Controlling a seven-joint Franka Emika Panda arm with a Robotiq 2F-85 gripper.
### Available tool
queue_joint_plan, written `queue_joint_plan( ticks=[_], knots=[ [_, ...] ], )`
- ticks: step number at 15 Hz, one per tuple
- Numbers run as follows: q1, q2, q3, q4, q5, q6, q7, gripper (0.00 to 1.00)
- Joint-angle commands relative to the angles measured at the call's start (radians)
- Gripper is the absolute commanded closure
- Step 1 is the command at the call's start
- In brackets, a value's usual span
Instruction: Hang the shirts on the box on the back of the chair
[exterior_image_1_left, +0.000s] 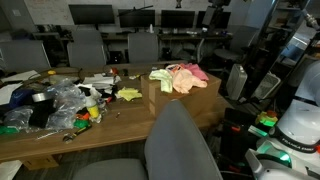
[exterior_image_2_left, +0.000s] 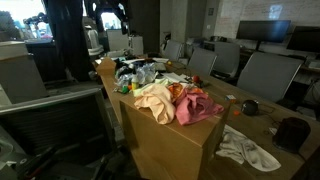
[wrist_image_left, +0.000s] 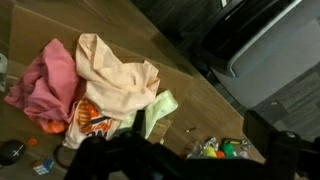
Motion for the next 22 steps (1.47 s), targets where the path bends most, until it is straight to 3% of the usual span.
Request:
queue_joint_plan(
  ticks=[1,6,11,16,22],
  knots=[
    [-0.041,0.137,0.035,0.107,-0.027,0.112,0.095,0.0],
    [-0.077,0.304,0.038,0.193,-0.039,0.187,0.201,0.0],
    [-0.098,0.444,-0.002,0.263,0.012,0.169,0.226,0.0],
    [-0.116,0.549,-0.051,0.291,0.146,0.163,0.18,0.0],
    [-0.135,0.654,-0.06,0.302,0.278,0.18,0.175,0.0]
  ],
)
